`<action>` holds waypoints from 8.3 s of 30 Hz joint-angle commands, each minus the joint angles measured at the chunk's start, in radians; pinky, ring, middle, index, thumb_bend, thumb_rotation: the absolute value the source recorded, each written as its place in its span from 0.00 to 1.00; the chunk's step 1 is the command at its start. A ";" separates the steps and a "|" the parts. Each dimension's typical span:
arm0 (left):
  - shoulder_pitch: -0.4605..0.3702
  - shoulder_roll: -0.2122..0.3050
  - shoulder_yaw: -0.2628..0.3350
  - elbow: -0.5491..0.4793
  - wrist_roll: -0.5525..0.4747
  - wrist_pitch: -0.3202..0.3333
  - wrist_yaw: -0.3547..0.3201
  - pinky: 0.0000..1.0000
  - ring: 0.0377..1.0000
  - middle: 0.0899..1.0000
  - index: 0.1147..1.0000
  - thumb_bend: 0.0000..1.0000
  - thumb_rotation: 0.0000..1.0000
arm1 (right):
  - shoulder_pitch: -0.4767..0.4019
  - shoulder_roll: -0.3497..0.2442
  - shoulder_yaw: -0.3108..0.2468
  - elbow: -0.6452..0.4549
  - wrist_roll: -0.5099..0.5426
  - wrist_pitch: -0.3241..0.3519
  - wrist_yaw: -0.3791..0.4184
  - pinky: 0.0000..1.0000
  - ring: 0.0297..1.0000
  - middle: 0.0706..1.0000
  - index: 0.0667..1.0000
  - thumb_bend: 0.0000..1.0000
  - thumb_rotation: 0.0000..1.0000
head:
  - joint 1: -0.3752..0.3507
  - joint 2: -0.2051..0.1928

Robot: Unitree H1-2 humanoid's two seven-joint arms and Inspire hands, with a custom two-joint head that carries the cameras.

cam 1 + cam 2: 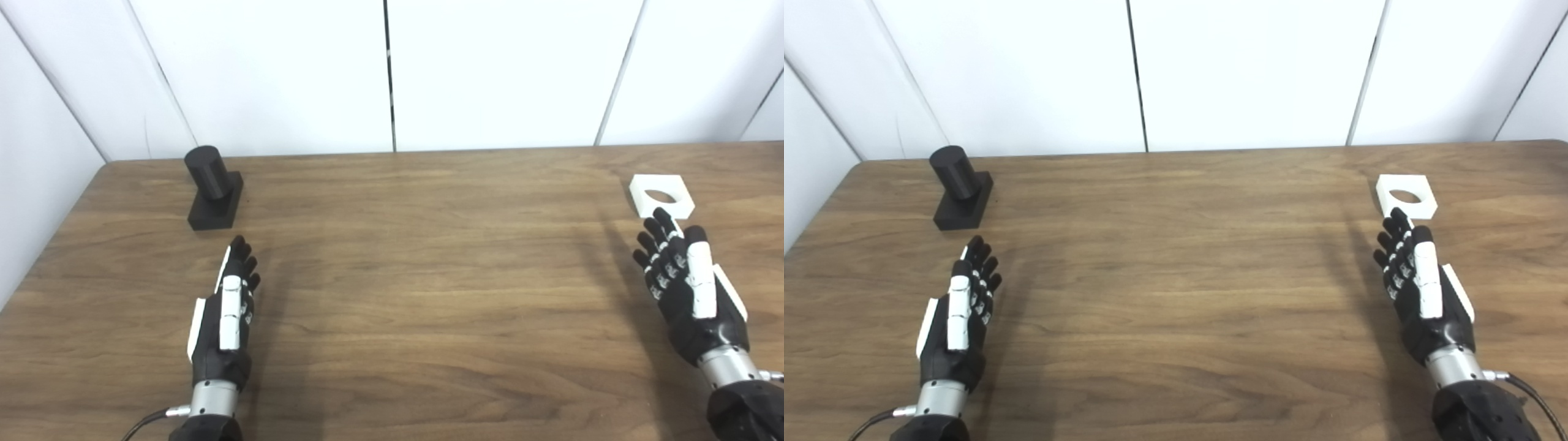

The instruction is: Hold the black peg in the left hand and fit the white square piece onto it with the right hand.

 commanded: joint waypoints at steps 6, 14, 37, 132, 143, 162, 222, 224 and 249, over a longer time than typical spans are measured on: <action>-0.031 -0.003 -0.004 -0.062 0.024 0.001 0.024 1.00 1.00 1.00 1.00 0.59 0.88 | -0.032 -0.007 0.000 -0.015 0.008 -0.029 0.006 1.00 1.00 1.00 1.00 0.53 1.00 | 0.006 -0.005; -0.065 -0.018 -0.017 -0.084 0.245 0.078 0.132 1.00 0.98 0.97 0.99 0.60 0.63 | -0.035 -0.015 -0.006 -0.002 0.015 -0.038 0.014 1.00 1.00 1.00 1.00 0.54 1.00 | 0.026 -0.012; -0.516 -0.128 0.252 0.151 1.178 0.372 0.133 0.98 1.00 1.00 1.00 0.78 0.47 | -0.045 -0.010 -0.017 0.054 0.047 -0.084 0.034 1.00 1.00 1.00 1.00 0.58 1.00 | 0.056 -0.020; -0.782 0.180 0.213 0.861 1.312 0.371 0.004 0.92 0.95 0.89 0.56 0.70 0.19 | -0.006 -0.090 -0.017 -0.027 0.088 -0.047 0.099 1.00 1.00 1.00 1.00 0.60 1.00 | 0.043 -0.020; -0.776 0.217 0.104 0.883 1.171 0.371 0.087 0.90 0.90 0.84 0.42 0.52 0.06 | -0.007 -0.089 -0.019 -0.027 0.089 -0.046 0.096 1.00 1.00 1.00 1.00 0.59 1.00 | 0.041 -0.021; -0.720 0.244 -0.067 0.663 0.960 0.371 0.041 0.75 0.76 0.76 0.42 0.52 0.06 | -0.003 -0.078 -0.001 -0.034 0.084 -0.033 0.089 1.00 1.00 1.00 1.00 0.56 1.00 | 0.023 -0.025; -0.105 -0.138 -0.399 -0.119 1.096 0.368 -0.328 0.81 0.84 0.75 0.42 0.51 0.06 | 0.015 -0.024 0.014 -0.055 0.031 -0.038 0.032 1.00 1.00 1.00 1.00 0.55 1.00 | -0.100 -0.025; -0.097 -0.136 -0.396 -0.107 1.088 0.368 -0.319 0.82 0.85 0.75 0.42 0.51 0.06 | 0.013 -0.021 0.013 -0.054 0.037 -0.041 0.033 1.00 1.00 1.00 1.00 0.54 1.00 | -0.100 -0.025; -0.135 -0.025 -0.490 -0.086 1.135 0.363 -0.351 1.00 1.00 0.89 0.42 0.52 0.06 | 0.010 -0.016 0.019 -0.054 0.039 -0.038 0.036 1.00 1.00 1.00 1.00 0.52 1.00 | -0.096 -0.013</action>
